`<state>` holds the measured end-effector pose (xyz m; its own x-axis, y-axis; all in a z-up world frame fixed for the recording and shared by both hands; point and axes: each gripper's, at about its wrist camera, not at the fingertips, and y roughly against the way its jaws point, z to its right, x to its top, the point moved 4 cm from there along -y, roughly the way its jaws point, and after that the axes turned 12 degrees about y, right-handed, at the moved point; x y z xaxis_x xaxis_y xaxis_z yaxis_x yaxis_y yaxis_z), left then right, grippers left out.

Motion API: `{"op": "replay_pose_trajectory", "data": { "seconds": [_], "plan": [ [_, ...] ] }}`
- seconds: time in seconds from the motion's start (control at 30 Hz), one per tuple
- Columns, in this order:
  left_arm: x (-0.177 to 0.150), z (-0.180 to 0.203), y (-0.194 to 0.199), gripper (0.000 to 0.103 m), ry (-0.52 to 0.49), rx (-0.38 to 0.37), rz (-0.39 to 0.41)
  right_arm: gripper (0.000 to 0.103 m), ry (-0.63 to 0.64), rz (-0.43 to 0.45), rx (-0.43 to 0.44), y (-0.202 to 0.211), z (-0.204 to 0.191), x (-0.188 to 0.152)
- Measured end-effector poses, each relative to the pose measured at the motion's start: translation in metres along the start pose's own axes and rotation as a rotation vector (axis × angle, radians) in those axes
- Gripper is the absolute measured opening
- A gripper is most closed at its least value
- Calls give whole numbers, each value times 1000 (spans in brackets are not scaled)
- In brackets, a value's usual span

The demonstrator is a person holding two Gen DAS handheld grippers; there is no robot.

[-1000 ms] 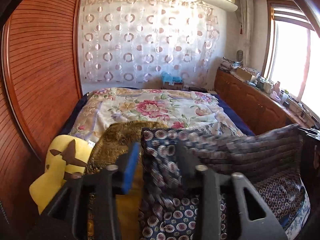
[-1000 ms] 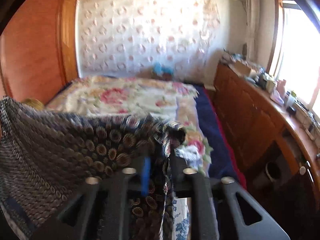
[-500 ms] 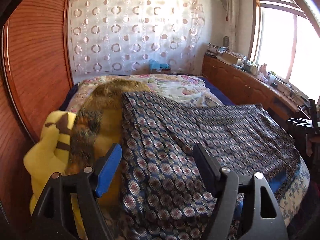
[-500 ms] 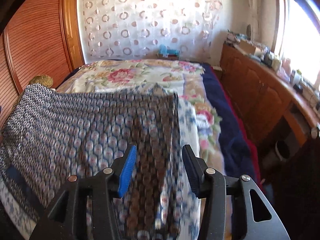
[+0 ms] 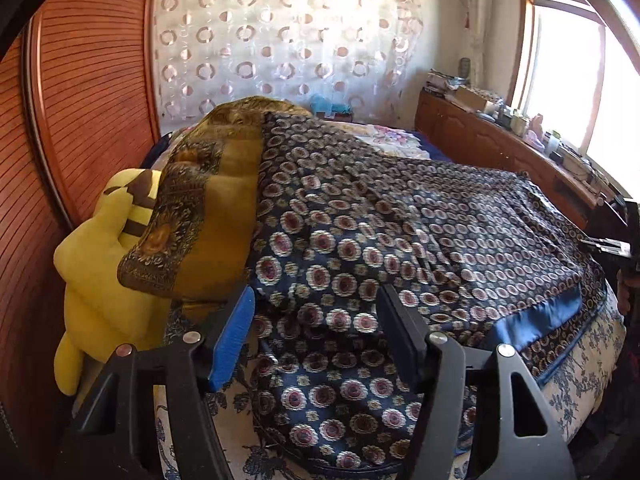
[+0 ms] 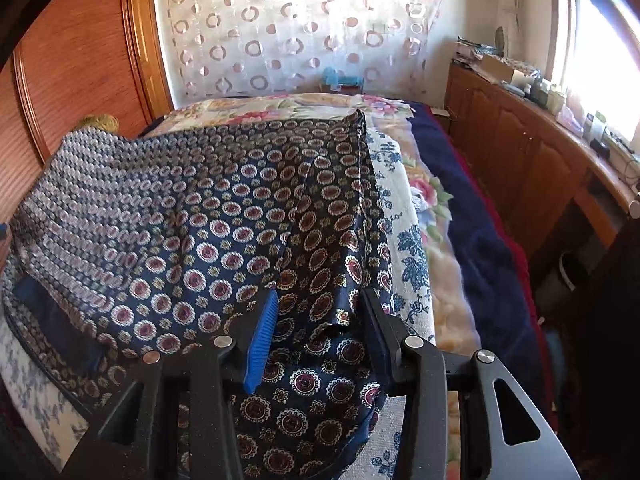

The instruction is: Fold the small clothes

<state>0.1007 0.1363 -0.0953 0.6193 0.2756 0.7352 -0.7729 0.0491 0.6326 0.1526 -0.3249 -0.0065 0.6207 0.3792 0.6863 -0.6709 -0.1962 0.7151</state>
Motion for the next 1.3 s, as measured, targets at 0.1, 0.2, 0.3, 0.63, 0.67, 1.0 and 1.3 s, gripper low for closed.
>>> {"op": "replay_pose_trajectory", "data": {
  "seconds": [0.1, 0.2, 0.3, 0.63, 0.67, 1.0, 1.3],
  "plan": [
    [2, -7, -5, 65, 20, 22, -3, 42, 12, -15, -14, -11, -9, -2],
    [3, -10, -9, 65, 22, 33, -5, 42, 10, -26, -16, -11, -6, -3],
    [4, -13, -13, 54, 32, 25, -14, 42, -5, -35, -6, -15, -3, -4],
    [11, -15, -15, 13, 41, 7, -1, 41, 15, -36, -41, -20, -8, -3],
    [11, -14, -15, 6, 40, 3, 1, 40, 19, -35, -41, -22, -10, -2],
    [1, 22, 26, 2, -61, 18, 94, 39, 47, -37, -79, -22, -21, -2],
    [6, 5, 23, 4, -9, 76, 102, 39, 35, -37, -79, -22, -18, -3]
  ]
}}
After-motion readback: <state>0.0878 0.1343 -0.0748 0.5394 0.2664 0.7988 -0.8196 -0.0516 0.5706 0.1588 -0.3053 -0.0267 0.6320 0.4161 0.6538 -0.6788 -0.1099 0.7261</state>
